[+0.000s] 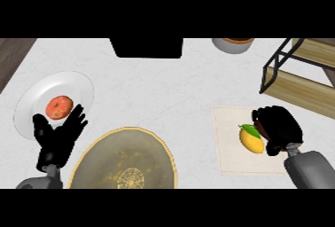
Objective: Pick the sweet potato from the placemat and place it in the tiered shelf
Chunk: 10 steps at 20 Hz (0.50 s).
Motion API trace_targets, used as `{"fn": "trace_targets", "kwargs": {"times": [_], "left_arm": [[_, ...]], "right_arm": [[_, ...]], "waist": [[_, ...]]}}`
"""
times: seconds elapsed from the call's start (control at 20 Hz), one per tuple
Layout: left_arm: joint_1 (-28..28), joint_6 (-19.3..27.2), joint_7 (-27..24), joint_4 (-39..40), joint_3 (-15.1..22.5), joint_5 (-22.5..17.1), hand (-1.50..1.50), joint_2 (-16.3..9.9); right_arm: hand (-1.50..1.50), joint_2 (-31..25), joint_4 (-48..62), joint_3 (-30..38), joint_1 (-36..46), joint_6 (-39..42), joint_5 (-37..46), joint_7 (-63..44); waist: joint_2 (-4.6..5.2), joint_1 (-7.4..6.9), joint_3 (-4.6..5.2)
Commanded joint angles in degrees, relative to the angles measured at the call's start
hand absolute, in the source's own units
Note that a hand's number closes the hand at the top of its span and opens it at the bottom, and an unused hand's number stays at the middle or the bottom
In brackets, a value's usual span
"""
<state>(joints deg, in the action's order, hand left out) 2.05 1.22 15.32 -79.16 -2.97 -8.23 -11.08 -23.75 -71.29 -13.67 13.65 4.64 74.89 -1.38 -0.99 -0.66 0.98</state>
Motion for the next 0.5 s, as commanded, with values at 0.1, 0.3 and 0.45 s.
{"fn": "trace_targets", "kwargs": {"times": [0.1,0.3,0.45], "left_arm": [[-4.47,0.20,1.97,-4.04,2.41,0.93,0.00,1.58],[1.65,-0.99,2.43,2.43,-1.38,-0.79,0.00,-0.82],[-1.18,-0.69,1.93,-0.44,-1.01,-0.73,0.00,-0.57]], "right_arm": [[1.50,2.24,6.67,-0.07,-0.64,-4.33,-0.38,4.60],[1.50,5.05,3.00,1.85,-2.10,-2.67,-5.00,4.88],[1.50,9.96,1.87,11.99,-2.53,4.05,-16.73,-0.71]], "waist": [[1.02,-0.11,-1.03],[1.18,0.84,-0.98],[1.13,1.50,-1.05]]}}
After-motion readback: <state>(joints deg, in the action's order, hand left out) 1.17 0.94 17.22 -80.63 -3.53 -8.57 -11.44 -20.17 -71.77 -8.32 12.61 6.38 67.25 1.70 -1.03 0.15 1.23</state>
